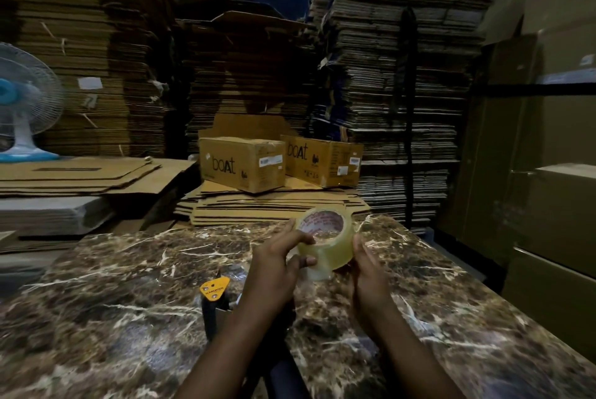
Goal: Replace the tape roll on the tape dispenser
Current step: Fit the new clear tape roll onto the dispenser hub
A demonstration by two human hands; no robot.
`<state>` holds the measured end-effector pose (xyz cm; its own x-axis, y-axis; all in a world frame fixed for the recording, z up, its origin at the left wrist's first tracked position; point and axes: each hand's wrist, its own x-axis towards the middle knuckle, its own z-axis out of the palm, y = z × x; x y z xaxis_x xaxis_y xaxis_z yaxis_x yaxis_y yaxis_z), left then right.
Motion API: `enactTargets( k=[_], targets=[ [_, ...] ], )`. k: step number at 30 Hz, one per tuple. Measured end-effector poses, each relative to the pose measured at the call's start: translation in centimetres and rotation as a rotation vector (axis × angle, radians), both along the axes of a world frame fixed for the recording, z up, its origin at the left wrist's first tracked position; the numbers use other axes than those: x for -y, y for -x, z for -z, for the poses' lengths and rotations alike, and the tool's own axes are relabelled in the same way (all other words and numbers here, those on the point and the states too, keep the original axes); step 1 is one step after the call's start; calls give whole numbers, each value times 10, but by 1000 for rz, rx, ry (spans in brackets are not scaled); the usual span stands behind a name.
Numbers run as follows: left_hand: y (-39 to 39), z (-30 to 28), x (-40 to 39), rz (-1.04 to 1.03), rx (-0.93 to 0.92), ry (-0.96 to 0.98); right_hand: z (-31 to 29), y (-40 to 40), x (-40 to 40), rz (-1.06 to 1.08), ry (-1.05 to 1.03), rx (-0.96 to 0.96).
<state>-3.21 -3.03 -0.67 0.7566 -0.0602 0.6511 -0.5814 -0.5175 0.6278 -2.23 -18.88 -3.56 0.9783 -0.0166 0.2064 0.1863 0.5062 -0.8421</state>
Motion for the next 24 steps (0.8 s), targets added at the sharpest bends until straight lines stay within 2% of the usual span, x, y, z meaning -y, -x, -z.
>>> enactTargets(
  k=[2,3,5,7,12,16,22,24],
  targets=[
    [-1,-3,-5,11,-12,-25,1,0,4,256,222,124],
    [-2,-3,-6,18,-20,-40,4,-1,7,305,278,222],
    [-2,-4,-6,39,-32,-66,10,-4,16,289,413,409],
    [-3,-3,-5,66,-35,-88,14,-6,18,287,562,510],
    [-1,-10,-10,88,-39,-41,15,-9,10,403,656,460],
    [-5,-10,-21,-44,47,15,21,-9,2,433,594,421],
    [-6,1,-37,-121,-96,163,20,-3,-12,345,547,359],
    [-6,2,-46,-129,-122,139,21,-3,-19,303,558,357]
  ],
)
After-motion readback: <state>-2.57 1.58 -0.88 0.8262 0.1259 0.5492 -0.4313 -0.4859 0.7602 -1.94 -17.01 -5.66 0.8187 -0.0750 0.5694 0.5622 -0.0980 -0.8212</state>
